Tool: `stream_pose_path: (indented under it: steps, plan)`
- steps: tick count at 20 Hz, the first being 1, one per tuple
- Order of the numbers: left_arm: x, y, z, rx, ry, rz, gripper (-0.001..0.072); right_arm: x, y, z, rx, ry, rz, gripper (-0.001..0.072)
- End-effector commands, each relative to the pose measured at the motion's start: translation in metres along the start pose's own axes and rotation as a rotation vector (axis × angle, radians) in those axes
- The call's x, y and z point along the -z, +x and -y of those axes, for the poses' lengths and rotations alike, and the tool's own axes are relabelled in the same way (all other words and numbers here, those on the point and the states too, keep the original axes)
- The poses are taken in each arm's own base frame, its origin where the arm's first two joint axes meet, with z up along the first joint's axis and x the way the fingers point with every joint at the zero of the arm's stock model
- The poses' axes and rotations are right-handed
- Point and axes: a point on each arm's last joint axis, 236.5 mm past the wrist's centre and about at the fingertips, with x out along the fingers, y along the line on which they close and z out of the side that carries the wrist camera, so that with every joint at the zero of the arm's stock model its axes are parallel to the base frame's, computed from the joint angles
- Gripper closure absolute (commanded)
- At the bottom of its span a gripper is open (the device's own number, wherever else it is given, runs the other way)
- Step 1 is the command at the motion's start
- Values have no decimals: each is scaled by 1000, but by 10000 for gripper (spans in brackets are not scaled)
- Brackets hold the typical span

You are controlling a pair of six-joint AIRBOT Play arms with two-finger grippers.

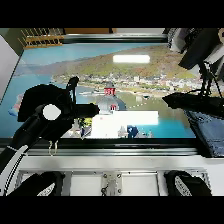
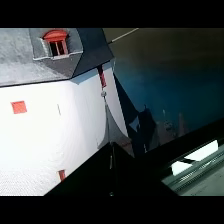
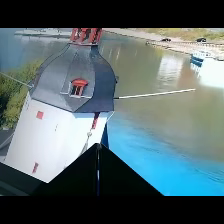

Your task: Fold the clothes and pants, and hang the long-sleeved shirts on hangers.

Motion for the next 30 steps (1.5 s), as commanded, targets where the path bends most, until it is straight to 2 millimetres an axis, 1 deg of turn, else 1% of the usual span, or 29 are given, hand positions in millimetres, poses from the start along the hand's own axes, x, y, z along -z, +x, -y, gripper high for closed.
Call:
stream_pose_path:
  steps: [1,10,11,12,13,14,15,17,18,19,21,22,24,27,28,29,30]
  plan:
    - [0,0,0,0,1,1,699,0,0,0,-1,1,-1,680]
    - [-2,0,-1,-4,6,8,698,0,0,0,-1,1,-1,680]
    - [-10,-2,-8,-28,25,36,522,0,0,0,-1,1,-1,680]
    - [-17,-8,-20,-73,55,42,40,0,0,0,-1,1,-1,680]
    - [-25,-19,-42,-148,87,38,17,0,0,0,-1,1,-1,680]
    - [-31,-35,-71,-245,107,18,17,0,0,0,-1,1,-1,680]
    - [-33,-52,-104,-350,78,-1,17,0,0,0,-1,1,-1,680]
    - [-25,-88,-175,-563,-25,-35,17,0,0,0,-1,1,-1,680]
    - [-18,-98,-200,-624,-57,-43,17,0,0,0,-1,1,-1,680]
    - [-11,-102,-221,-656,-89,-40,17,0,0,0,-1,1,-1,680]
    - [5,-96,-250,-677,-148,-32,17,0,0,0,-1,1,-1,680]
    - [12,-89,-260,-680,-160,-43,17,0,0,0,-1,1,-1,680]
    - [29,-65,-268,-672,-166,-107,17,0,0,0,-1,1,-1,680]
    - [51,-24,-265,-650,-116,-227,18,0,0,0,-1,1,-1,680]
    - [58,-14,-263,-645,-105,-257,18,0,0,0,-1,1,-1,680]
    - [65,-5,-262,-646,-121,-278,112,0,0,0,-1,1,-1,680]
    - [67,-1,-260,-645,-133,-293,385,0,0,0,-1,1,-1,680]
